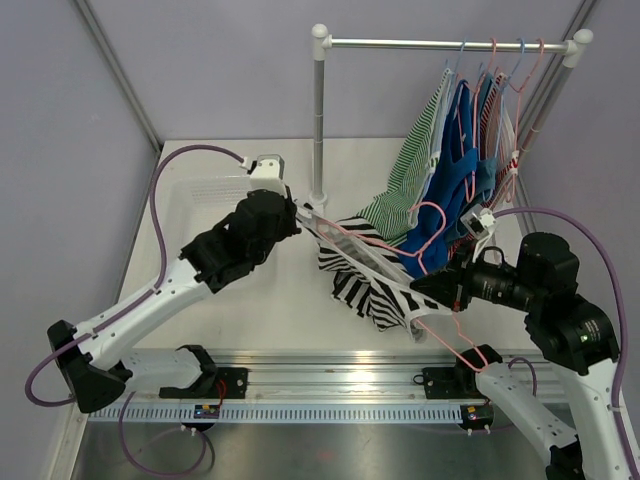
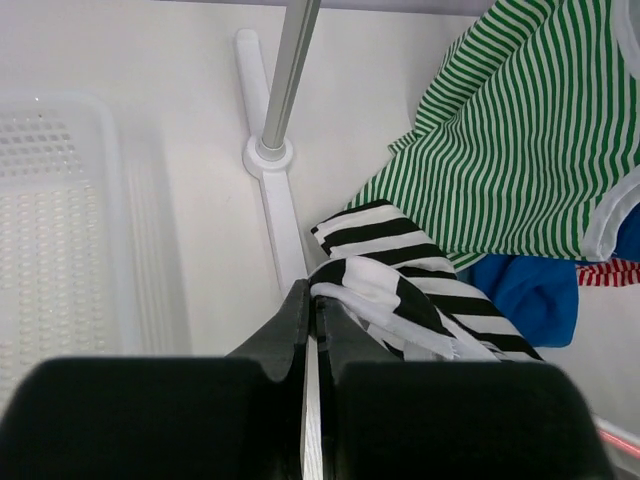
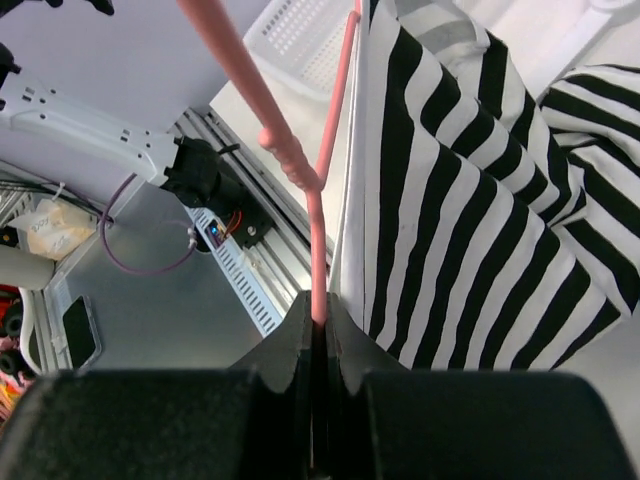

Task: Remove the tank top from the hanger

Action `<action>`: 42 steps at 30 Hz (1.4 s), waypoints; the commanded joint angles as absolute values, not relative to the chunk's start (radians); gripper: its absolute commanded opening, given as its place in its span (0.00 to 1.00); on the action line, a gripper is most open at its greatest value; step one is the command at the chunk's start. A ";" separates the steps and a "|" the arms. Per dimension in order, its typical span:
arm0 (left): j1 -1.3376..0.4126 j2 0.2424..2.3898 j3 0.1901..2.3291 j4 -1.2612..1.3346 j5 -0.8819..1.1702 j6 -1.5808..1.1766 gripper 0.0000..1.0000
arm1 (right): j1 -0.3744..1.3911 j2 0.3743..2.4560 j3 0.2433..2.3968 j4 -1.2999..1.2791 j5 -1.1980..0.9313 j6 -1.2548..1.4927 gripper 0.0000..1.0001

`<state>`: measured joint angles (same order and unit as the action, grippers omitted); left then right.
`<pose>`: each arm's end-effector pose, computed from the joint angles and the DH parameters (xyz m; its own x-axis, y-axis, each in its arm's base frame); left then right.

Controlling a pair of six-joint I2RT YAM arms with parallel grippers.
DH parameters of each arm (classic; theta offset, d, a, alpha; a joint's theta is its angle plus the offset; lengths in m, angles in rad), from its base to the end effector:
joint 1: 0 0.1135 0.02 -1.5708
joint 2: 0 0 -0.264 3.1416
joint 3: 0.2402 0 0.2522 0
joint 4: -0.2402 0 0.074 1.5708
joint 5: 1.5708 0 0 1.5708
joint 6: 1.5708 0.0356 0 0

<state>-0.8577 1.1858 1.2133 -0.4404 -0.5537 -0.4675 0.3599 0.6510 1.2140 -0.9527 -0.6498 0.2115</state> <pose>0.1840 -0.1841 0.3830 -0.3823 -0.1440 -0.9128 0.1747 0.9587 -0.2244 0.0671 0.0483 0.4161 -0.5165 -0.0157 -0.8562 -0.7116 0.5640 0.4189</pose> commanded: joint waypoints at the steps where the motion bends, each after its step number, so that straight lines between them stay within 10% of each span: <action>1: -0.825 1.146 1.180 -0.430 -0.563 -0.506 0.00 | 0.364 0.600 1.158 -0.817 -0.782 0.228 0.00; 11: -0.841 1.003 0.914 -0.230 -0.056 -0.598 0.00 | 0.365 0.463 0.845 -0.036 -0.795 0.497 0.00; 20: -1.014 0.994 0.839 -0.317 -0.120 -0.574 0.00 | 0.364 0.546 0.678 0.627 -0.418 0.663 0.00; 25: -1.019 0.997 0.865 -0.567 -0.388 -0.624 0.02 | 0.364 0.653 1.009 -0.015 -0.302 0.468 0.00; 37: -1.022 0.832 0.995 -0.817 -0.443 -0.538 0.99 | 0.365 1.052 1.525 -0.706 -0.097 0.359 0.00; 42: -1.023 0.730 1.011 -0.870 -0.400 -0.491 0.99 | 0.364 1.245 1.762 -0.742 0.031 0.318 0.00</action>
